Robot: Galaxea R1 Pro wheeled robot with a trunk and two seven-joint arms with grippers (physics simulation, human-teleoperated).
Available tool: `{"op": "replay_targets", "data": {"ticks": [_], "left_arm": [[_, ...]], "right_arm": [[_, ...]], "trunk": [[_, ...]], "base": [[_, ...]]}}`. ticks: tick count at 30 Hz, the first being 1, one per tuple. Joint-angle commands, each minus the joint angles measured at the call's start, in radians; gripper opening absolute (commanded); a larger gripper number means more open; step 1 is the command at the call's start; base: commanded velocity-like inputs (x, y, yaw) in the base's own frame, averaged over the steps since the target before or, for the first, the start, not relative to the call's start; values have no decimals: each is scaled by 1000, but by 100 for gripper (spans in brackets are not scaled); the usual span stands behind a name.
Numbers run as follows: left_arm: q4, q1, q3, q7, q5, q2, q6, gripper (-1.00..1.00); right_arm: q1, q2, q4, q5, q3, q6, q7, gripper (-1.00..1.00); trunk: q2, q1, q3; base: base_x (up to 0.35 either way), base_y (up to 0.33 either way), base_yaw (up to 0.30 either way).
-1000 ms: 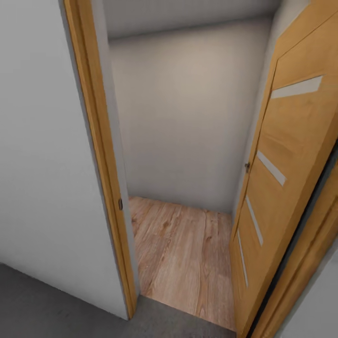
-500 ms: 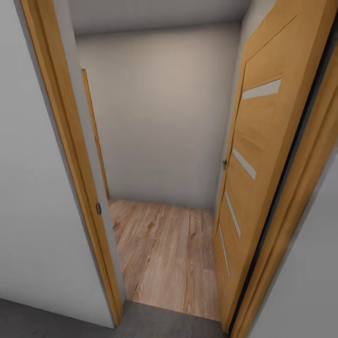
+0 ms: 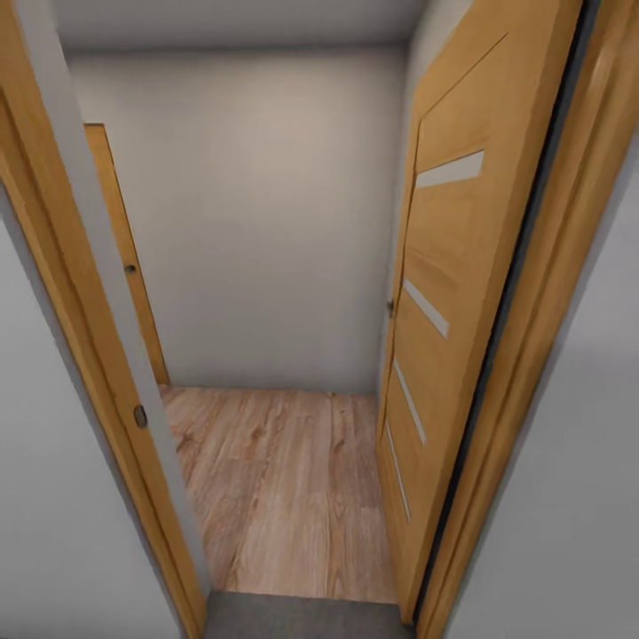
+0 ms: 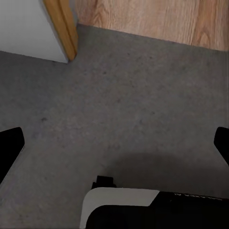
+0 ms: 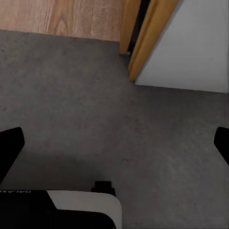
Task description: Move the two storage containers from the living room to the garage. In the garage, place one container on the floor and stack the other container on top of it (either order is fine).
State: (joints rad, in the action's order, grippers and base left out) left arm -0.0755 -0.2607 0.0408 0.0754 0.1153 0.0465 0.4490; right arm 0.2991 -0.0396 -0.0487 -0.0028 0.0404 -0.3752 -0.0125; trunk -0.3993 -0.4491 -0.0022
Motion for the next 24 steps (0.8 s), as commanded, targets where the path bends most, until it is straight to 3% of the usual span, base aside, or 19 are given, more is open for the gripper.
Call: {"op": "replay_targets", "data": {"ticks": [1,11,24], "left_arm": [[-4,-1,4,8,9,1,5,100],[-4,-2,4,6,9,0,4,100],[-4,-1,4,6,9,-1,4,100]], "right_arm": [[2,0,-5,0,4,-7,-1,100],[2,0,-4,0,4,-7,-1,100],[2,1,-4,0,4,-6,-1,100]], "trunk": [[-1,-1,0],[-1,-1,0],[-1,-1,0]], "base": [[265,169,-70],[258,162,-7],[23,12,-30]]}}
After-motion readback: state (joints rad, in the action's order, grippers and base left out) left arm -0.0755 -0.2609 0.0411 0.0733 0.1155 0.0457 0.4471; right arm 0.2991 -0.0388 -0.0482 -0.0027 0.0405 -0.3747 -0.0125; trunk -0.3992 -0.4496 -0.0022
